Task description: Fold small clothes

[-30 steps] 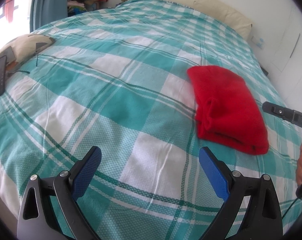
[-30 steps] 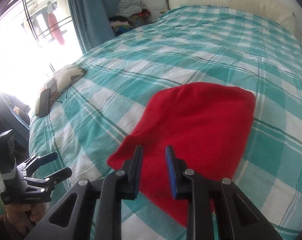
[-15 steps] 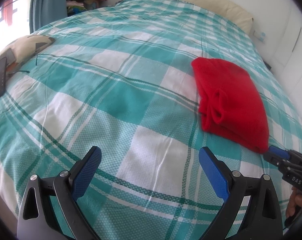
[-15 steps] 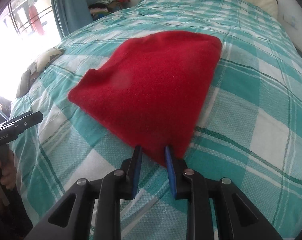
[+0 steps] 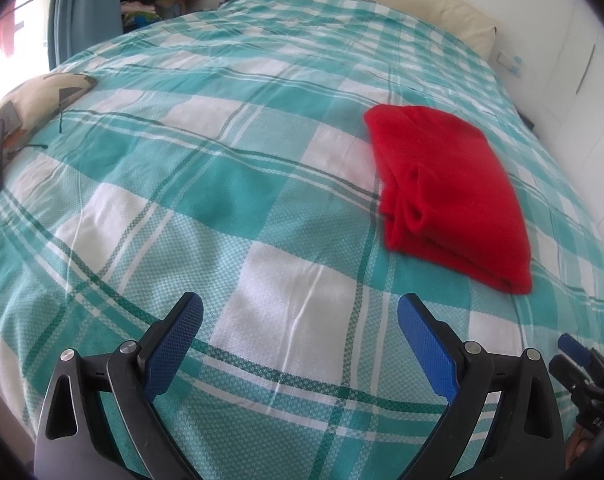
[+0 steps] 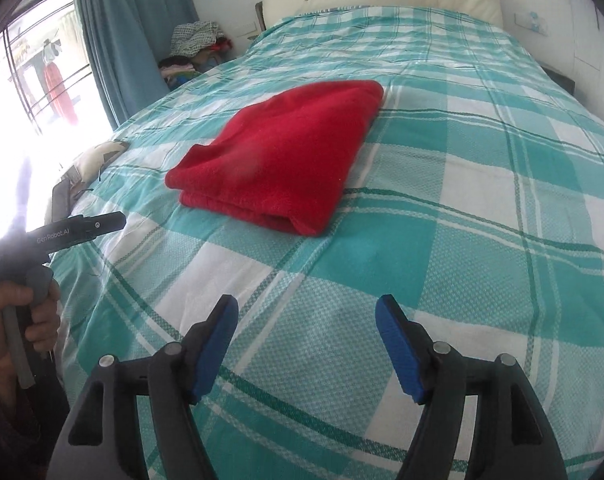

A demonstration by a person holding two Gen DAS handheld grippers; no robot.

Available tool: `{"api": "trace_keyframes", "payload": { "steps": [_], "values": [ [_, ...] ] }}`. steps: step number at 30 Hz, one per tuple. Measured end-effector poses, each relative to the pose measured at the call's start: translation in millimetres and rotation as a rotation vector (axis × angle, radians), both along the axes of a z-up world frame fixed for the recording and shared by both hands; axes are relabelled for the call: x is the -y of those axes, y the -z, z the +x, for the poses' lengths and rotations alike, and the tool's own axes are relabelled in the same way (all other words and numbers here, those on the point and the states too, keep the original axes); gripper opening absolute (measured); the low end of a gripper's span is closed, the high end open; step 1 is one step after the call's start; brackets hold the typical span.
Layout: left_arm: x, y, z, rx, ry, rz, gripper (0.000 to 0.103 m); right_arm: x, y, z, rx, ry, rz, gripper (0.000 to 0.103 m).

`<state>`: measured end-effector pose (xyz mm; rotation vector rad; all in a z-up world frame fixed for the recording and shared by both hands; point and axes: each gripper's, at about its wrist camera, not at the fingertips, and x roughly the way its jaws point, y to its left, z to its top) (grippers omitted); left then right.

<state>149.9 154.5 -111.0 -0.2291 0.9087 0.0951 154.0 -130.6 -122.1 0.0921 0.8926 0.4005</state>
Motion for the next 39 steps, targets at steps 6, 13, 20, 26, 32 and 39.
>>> {"api": "trace_keyframes", "payload": {
  "steps": [6,13,20,26,32,39],
  "values": [
    [2.3,1.8,0.1,-0.003,0.001,-0.001,0.098,6.0,5.2,-7.6,-0.011,0.043,0.063,0.071],
    [11.2,3.0,1.2,-0.007,0.029,0.010,0.098,9.0,3.2,-13.6,0.006,0.065,0.082,0.076],
    [14.8,-6.8,13.7,0.010,0.078,-0.044,0.098,11.3,2.1,-10.5,0.003,0.058,0.088,0.076],
    [7.4,-36.2,83.3,0.040,0.179,-0.179,0.099,16.3,-16.0,33.1,0.030,0.056,0.110,0.077],
    [17.0,-5.5,160.0,-0.077,0.236,-0.243,0.098,22.2,-25.0,126.7,-0.033,0.108,0.303,0.085],
    [38.4,21.7,187.4,-0.138,0.263,-0.175,0.098,3.3,25.3,214.0,-0.232,0.100,0.410,0.085]
  ]
}}
